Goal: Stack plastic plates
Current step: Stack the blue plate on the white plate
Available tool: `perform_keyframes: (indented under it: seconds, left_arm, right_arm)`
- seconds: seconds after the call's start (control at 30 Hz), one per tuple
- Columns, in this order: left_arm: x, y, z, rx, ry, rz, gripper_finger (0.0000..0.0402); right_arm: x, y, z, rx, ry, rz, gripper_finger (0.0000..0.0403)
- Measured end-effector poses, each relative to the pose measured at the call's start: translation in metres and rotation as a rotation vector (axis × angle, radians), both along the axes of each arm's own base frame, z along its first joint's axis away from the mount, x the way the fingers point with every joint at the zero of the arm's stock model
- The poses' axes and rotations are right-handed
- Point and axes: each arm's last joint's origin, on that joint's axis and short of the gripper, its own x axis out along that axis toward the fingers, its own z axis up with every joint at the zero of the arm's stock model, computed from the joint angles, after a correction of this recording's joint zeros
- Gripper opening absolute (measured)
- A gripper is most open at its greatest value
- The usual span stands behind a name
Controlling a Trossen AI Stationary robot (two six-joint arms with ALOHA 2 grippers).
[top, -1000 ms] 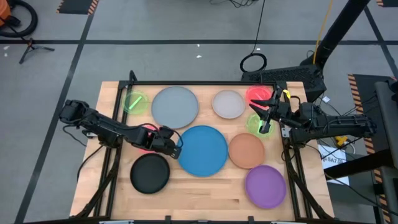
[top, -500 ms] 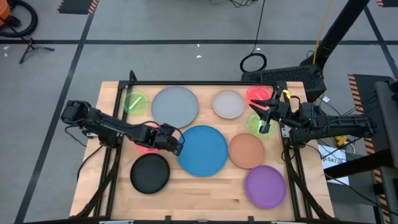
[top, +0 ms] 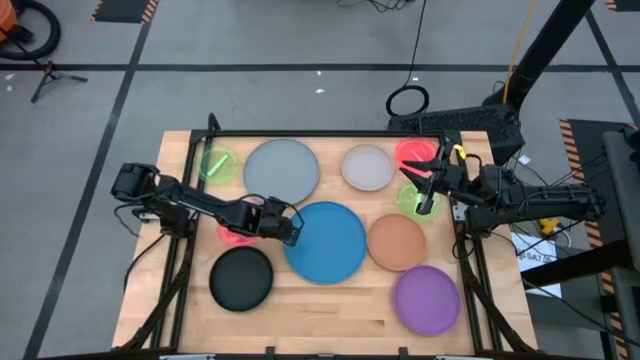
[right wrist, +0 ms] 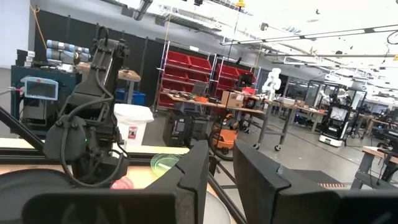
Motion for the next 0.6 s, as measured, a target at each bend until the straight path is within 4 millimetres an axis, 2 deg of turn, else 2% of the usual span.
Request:
perform_keyframes:
  seconds: [0.13,0.5,0.6]
  left_arm:
    - [0.004,-0.001,-0.012,0.017,0.027,0.002,0.0202]
    - [0.014,-0.005,-0.021,0.013,-0.006,-0.026,0.0202]
    - [0.014,-0.006,-0.024,0.015,0.009,-0.028,0.0187]
  right_arm:
    - [0.001,0.000,0.000,-0.005,0.005,-0.001,0.0068]
    - [0.002,0.000,0.000,-0.009,0.005,-0.003,0.0068]
    - [0.001,0.000,0.000,-0.010,0.005,-0.004,0.0068]
